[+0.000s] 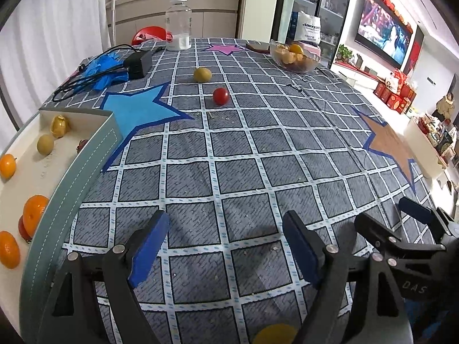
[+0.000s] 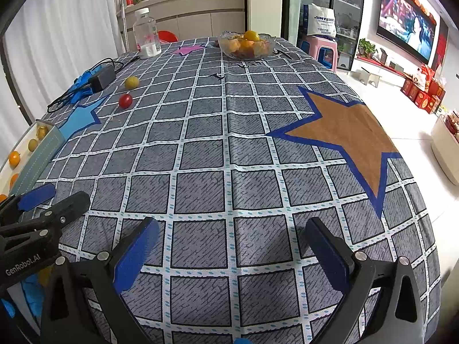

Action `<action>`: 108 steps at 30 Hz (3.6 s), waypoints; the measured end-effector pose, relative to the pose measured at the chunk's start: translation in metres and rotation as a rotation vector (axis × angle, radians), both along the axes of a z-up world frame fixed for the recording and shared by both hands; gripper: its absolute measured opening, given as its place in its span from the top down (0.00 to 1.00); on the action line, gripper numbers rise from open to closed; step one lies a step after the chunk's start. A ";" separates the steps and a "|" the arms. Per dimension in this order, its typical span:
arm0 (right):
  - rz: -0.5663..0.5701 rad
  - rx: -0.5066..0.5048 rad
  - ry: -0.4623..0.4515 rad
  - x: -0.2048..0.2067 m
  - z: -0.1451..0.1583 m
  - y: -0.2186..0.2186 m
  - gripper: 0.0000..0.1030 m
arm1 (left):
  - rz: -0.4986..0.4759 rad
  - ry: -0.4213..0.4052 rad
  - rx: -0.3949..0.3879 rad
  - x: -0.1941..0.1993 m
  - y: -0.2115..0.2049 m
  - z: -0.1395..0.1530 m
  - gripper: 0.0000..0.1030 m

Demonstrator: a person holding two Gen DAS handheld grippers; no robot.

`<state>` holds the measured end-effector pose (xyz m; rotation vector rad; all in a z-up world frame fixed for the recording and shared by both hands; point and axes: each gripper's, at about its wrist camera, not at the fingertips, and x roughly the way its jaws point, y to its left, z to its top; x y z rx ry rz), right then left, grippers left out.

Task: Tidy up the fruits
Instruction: 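Lift the yellow fruit with the left gripper and hold it above the cloth, then grasp the red cherry tomato with the right gripper while the left gripper holds the yellow fruit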

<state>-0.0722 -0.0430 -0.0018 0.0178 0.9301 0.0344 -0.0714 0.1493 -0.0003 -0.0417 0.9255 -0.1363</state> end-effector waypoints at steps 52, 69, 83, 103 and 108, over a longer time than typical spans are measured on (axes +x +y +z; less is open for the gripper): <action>-0.010 -0.008 0.002 0.002 -0.001 0.001 0.00 | 0.069 -0.027 -0.065 -0.006 0.021 0.006 0.14; -0.009 -0.010 0.003 0.002 -0.001 0.002 0.00 | -0.003 -0.054 0.020 -0.026 0.020 0.019 0.14; -0.010 -0.017 0.005 0.003 -0.003 0.002 0.00 | -0.136 -0.108 0.136 -0.084 0.000 0.019 0.14; -0.010 -0.020 0.006 0.004 -0.003 0.003 0.00 | -0.077 -0.140 0.104 -0.134 -0.015 -0.003 0.41; -0.014 -0.025 0.007 0.004 -0.004 0.004 0.00 | -0.069 -0.143 0.081 -0.133 -0.016 -0.002 0.70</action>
